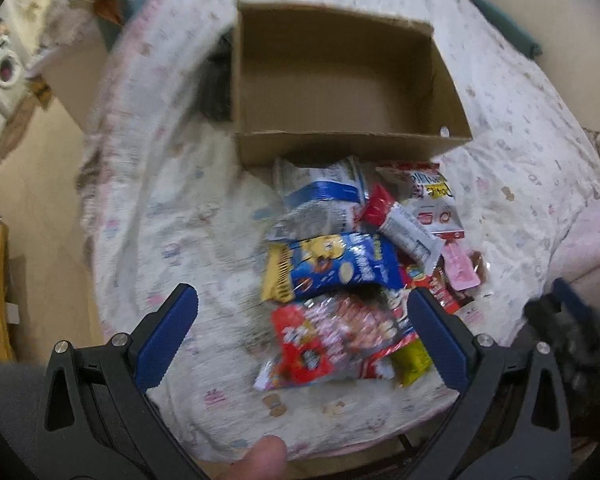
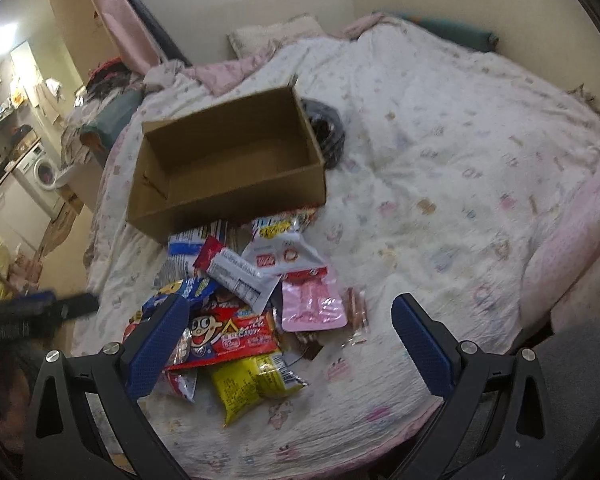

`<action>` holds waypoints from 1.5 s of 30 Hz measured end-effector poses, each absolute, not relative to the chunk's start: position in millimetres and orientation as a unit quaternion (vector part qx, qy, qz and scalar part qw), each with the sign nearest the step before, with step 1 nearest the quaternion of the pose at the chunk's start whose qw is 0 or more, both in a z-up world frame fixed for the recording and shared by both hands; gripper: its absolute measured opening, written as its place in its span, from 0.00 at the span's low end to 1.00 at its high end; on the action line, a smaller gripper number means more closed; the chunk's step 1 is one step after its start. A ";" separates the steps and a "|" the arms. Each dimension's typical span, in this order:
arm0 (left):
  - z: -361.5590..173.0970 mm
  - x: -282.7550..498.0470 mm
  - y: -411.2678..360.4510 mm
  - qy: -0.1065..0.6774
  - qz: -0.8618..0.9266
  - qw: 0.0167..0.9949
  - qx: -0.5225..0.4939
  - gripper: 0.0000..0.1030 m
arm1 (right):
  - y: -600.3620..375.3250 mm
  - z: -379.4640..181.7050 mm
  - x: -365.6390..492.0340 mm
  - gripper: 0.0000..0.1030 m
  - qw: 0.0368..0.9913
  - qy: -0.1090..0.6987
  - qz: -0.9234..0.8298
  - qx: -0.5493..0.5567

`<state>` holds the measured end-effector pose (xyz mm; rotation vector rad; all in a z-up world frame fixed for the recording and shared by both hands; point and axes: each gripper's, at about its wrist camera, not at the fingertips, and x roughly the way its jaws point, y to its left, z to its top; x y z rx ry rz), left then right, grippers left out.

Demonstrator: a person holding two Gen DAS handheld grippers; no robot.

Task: Organize snacks
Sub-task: 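Grasp the blue-yellow cartoon bag with left tool while right tool grasps the pink sachet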

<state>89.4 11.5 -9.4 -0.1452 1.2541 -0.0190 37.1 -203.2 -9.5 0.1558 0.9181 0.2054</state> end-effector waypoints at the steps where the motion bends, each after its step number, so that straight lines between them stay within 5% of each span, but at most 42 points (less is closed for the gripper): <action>1: -18.5 101.9 9.1 0.609 -0.013 0.790 -0.066 1.00 | -201.8 -11.3 42.2 1.00 0.881 0.454 0.111 0.075; 14: -108.7 165.1 8.5 0.718 -0.004 0.683 -0.133 1.00 | -221.2 -22.8 100.6 1.00 0.837 0.519 0.138 0.108; 25: -134.9 161.5 14.0 0.733 -0.010 0.657 -0.177 1.00 | -250.8 -72.0 137.7 1.00 0.760 0.611 0.105 0.195; 27: -139.9 159.8 16.0 0.733 -0.013 0.655 -0.186 1.00 | -250.8 -84.0 143.8 0.97 0.740 0.632 0.106 0.205; 29: -142.4 158.2 17.7 0.733 -0.019 0.652 -0.195 1.00 | -249.2 -96.3 150.8 0.79 0.711 0.657 0.116 0.220; 39: -157.0 150.0 28.0 0.725 -0.046 0.652 -0.219 0.67 | -225.5 -109.0 163.1 0.75 0.676 0.686 0.162 0.217; 41: -151.2 147.8 31.8 0.723 -0.053 0.654 -0.216 0.52 | -216.6 -116.3 164.2 0.75 0.674 0.696 0.164 0.188; 45: -134.5 148.0 33.7 0.720 -0.056 0.662 -0.200 0.45 | -201.2 -127.0 165.3 0.74 0.694 0.701 0.138 0.091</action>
